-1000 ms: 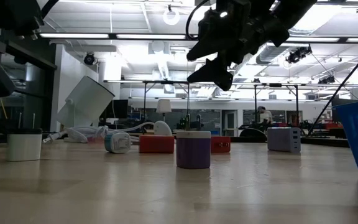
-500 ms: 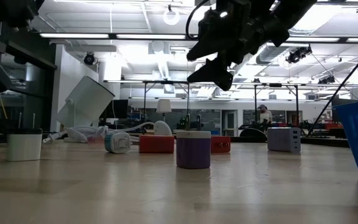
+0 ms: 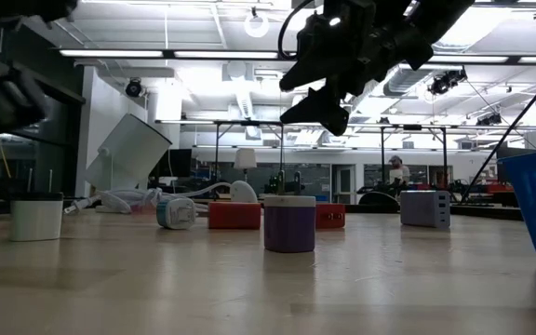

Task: Pick & Place Office items
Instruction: Put the white charger adapter into the blue bin

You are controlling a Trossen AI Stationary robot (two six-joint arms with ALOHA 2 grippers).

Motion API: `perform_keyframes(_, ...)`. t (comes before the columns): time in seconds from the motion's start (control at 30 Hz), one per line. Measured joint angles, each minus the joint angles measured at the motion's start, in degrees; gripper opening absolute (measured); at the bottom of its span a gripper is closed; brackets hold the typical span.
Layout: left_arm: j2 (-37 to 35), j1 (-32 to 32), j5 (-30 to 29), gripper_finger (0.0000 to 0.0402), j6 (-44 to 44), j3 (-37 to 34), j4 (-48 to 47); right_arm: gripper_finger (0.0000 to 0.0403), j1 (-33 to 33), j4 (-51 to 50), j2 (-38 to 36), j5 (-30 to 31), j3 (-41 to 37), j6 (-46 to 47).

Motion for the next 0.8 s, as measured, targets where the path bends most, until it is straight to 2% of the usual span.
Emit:
perform_keyframes(0.27, 0.00, 5.41, -0.92, 0.0098, 5.31, 0.00, 2.61, 0.0231, 0.02, 0.00, 0.00, 0.00, 0.00, 0.00)
perform_keyframes(0.5, 0.00, 9.29, -4.91, 0.0098, 13.04, 0.00, 7.47, 0.0231, 0.00, 0.00, 0.00, 0.00, 0.00, 0.00)
perform_keyframes(0.6, 0.00, 10.48, -9.35, 0.0098, 16.25, 0.00, 8.45, 0.0231, 0.02, 0.01, 0.00, 0.00, 0.00, 0.01)
perform_keyframes(0.8, -0.23, 12.90, -22.87, 0.0098, 21.03, 0.00, 9.34, 0.0231, 0.00, 0.00, 0.00, 0.00, 0.00, 0.00)
